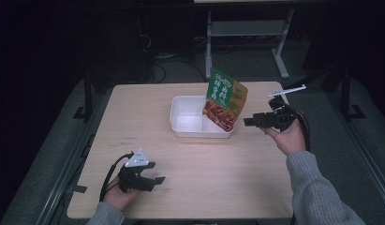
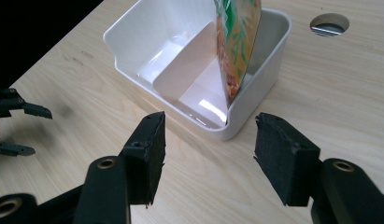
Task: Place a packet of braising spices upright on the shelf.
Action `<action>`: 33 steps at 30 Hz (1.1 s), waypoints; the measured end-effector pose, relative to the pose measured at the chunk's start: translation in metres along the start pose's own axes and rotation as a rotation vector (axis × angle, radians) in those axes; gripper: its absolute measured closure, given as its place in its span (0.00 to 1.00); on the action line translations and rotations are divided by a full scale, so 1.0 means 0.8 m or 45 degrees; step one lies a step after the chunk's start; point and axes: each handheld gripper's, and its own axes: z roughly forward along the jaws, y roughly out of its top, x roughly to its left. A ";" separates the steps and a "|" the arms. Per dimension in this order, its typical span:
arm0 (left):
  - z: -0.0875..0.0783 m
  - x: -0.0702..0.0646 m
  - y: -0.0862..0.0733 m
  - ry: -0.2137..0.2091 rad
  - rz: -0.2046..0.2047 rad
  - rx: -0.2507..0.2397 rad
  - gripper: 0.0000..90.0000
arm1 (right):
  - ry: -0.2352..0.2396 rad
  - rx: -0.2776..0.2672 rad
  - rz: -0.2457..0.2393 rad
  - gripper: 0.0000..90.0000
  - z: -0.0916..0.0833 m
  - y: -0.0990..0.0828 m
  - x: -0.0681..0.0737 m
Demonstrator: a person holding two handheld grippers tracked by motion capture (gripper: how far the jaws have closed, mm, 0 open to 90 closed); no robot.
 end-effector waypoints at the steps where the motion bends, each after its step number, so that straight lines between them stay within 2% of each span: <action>1: 0.000 0.000 0.000 0.000 0.000 0.000 0.33 | 0.000 0.000 0.000 0.47 0.000 0.000 0.000; 18: 0.000 0.000 0.000 0.003 0.002 0.002 0.33 | 0.045 0.004 0.012 0.45 0.000 -0.043 0.004; 33: 0.001 -0.001 0.000 0.004 -0.003 0.002 0.33 | 0.074 0.016 0.011 0.45 0.002 -0.071 0.009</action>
